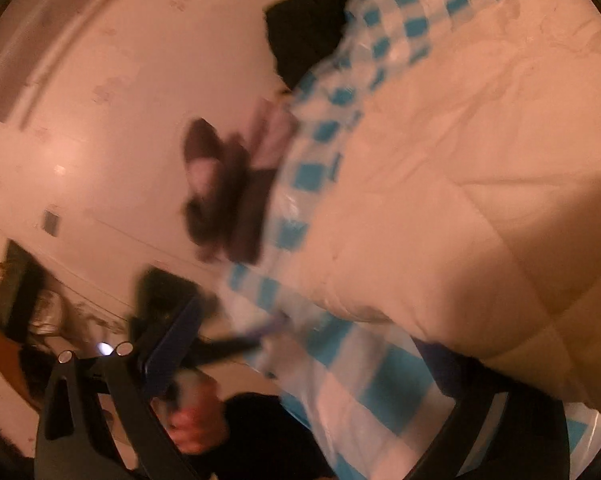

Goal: Fold large clothes
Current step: 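Grasp the folded jacket edge with the left gripper while the right gripper grasps the other edge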

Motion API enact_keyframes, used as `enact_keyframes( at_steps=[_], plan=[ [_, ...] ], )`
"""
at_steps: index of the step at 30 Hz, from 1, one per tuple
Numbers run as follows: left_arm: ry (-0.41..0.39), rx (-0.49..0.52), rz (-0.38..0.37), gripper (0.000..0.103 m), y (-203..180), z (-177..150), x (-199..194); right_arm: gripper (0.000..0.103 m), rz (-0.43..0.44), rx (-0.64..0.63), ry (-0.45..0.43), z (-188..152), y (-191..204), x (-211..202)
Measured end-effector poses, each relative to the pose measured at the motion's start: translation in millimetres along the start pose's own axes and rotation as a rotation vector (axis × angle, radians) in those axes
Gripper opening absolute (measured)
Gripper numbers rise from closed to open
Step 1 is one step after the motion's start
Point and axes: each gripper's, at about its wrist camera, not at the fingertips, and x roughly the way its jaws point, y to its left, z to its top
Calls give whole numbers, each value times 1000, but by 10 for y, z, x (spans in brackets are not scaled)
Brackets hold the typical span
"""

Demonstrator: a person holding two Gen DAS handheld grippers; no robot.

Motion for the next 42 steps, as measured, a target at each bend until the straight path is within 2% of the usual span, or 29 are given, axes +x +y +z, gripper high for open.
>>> enact_keyframes(
  at_steps=[4, 8, 12, 16, 19, 21, 23, 25, 27, 33, 35, 38, 42],
  plan=[
    [-18, -59, -50, 95, 91, -30, 144, 97, 60, 20, -29, 58, -12, -70],
    [-69, -129, -95, 95, 170, 98, 389, 97, 96, 23, -45, 48, 34, -157],
    [-119, -186, -66, 95, 252, 333, 659, 97, 118, 48, -45, 39, -27, -189],
    [-157, -229, 0, 95, 296, 594, 723, 97, 13, 136, 18, -47, -100, -356],
    [-159, -166, 32, 95, 221, 755, 673, 97, -173, 136, 29, -194, -91, -924],
    [-151, -121, 50, 95, 154, 786, 688, 97, -311, 190, -23, -270, -228, -1514],
    [-149, -104, 79, 95, 123, 790, 725, 97, -373, 296, -92, -319, -471, -2013],
    [-153, -116, 78, 95, 129, 803, 725, 96, -399, 376, -161, -355, -699, -2379],
    [-156, -140, 59, 95, 158, 826, 702, 96, -340, 421, -228, -341, -853, -2594],
    [-142, -155, 32, 95, 232, 815, 704, 96, -310, 409, -397, -107, -1011, -2742],
    [-132, -164, 16, 95, 270, 825, 703, 96, -275, 414, -459, -134, -1027, -2784],
    [-134, -161, 8, 95, 283, 857, 681, 94, -253, 408, -509, -226, -1041, -2835],
    [-120, -157, 21, 95, 291, 854, 722, 86, -256, 467, -526, -264, -1180, -2920]
  ],
)
